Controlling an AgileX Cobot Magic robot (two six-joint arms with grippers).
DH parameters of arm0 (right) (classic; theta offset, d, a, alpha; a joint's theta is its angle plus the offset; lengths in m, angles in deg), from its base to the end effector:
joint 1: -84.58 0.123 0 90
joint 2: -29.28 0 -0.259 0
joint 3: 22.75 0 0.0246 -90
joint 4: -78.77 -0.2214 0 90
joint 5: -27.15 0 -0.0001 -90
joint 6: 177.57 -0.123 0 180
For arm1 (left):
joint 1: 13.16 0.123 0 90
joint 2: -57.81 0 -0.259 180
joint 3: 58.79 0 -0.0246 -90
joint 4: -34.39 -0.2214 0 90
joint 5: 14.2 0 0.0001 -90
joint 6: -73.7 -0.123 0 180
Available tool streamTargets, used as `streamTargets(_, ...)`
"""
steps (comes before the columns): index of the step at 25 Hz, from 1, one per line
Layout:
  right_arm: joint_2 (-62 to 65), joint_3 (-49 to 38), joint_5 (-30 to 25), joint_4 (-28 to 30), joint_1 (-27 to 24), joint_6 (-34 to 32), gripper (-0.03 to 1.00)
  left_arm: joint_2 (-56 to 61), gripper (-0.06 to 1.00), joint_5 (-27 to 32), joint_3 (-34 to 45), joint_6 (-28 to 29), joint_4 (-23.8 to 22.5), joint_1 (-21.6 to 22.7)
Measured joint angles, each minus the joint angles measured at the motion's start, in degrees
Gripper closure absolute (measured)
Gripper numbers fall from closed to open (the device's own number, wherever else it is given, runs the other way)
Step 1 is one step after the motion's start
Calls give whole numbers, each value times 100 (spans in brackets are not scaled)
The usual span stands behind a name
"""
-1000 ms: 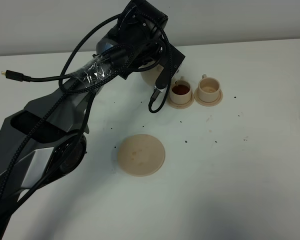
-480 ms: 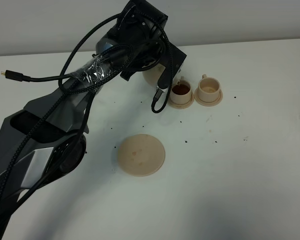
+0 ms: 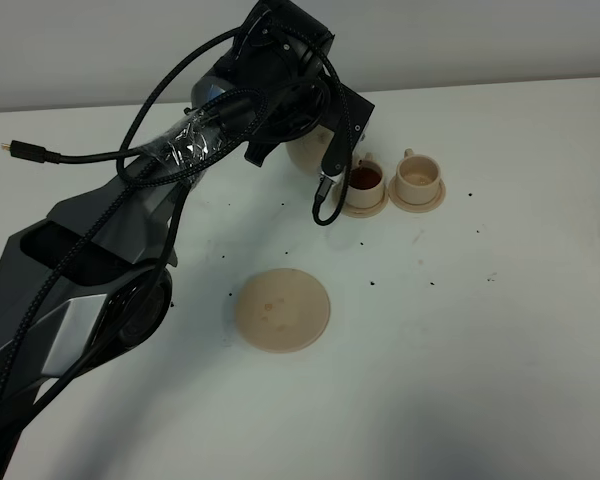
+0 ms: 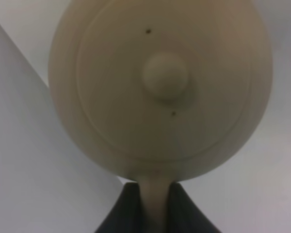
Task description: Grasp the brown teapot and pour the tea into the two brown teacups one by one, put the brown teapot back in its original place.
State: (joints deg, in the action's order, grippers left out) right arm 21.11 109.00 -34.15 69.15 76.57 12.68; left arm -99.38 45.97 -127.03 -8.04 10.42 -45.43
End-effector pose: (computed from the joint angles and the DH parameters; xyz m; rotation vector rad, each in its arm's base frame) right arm 0.0248 0.0147 0.2467 -0.0485 2.0425 0.0023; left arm 0.4650 -0.2423 0.1557 2.3496 1.3490 0.8368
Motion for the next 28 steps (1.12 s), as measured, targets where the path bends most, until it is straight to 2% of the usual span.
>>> streamTargets(15,0,0,0,0,0,0,66,0,79,359,0,220,77,11)
streamTargets(28,0,0,0,-1,0,0,66,183,79,711,0,836,263,161)
